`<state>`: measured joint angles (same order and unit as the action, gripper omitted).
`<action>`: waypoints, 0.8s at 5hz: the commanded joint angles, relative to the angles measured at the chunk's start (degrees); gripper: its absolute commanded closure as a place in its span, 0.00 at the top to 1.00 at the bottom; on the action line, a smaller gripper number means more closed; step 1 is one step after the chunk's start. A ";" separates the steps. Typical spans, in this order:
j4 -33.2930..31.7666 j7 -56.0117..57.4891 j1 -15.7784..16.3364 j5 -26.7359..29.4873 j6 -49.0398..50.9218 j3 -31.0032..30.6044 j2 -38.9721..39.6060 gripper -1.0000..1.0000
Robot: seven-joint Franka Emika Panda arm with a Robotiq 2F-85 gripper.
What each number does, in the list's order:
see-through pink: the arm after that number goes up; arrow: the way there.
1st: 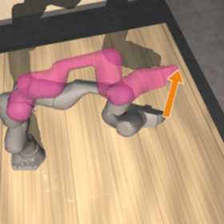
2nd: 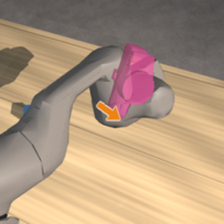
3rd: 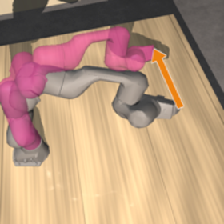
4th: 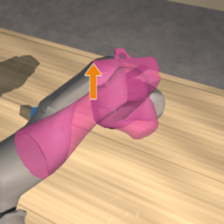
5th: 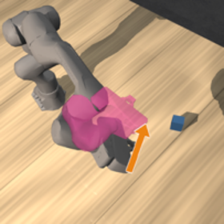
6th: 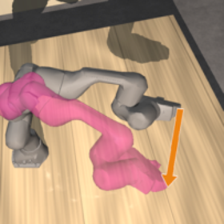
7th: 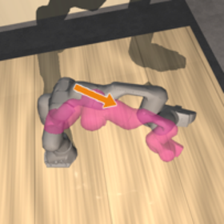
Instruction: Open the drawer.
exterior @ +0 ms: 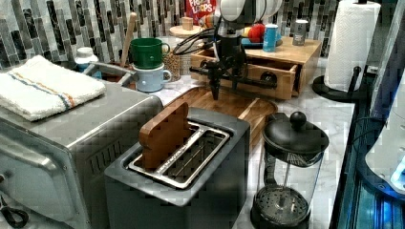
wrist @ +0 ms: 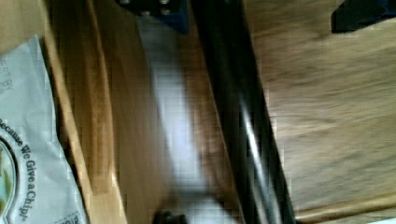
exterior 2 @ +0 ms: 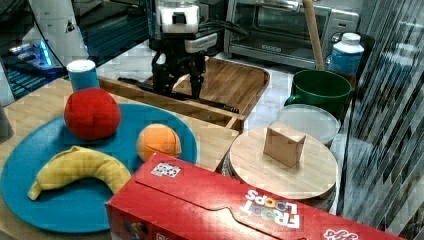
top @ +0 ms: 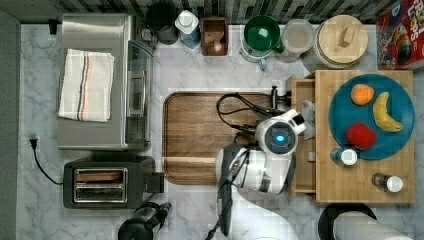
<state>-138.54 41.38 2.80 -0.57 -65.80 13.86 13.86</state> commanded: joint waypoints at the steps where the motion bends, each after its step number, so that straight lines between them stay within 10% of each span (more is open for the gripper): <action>1: 0.53 -13.79 16.25 -2.09 -0.76 -9.89 -1.73 1.00; 4: 4.58 -7.70 15.11 8.93 3.03 -12.95 -0.83 1.00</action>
<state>-137.98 33.12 11.58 6.79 -63.11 8.77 13.81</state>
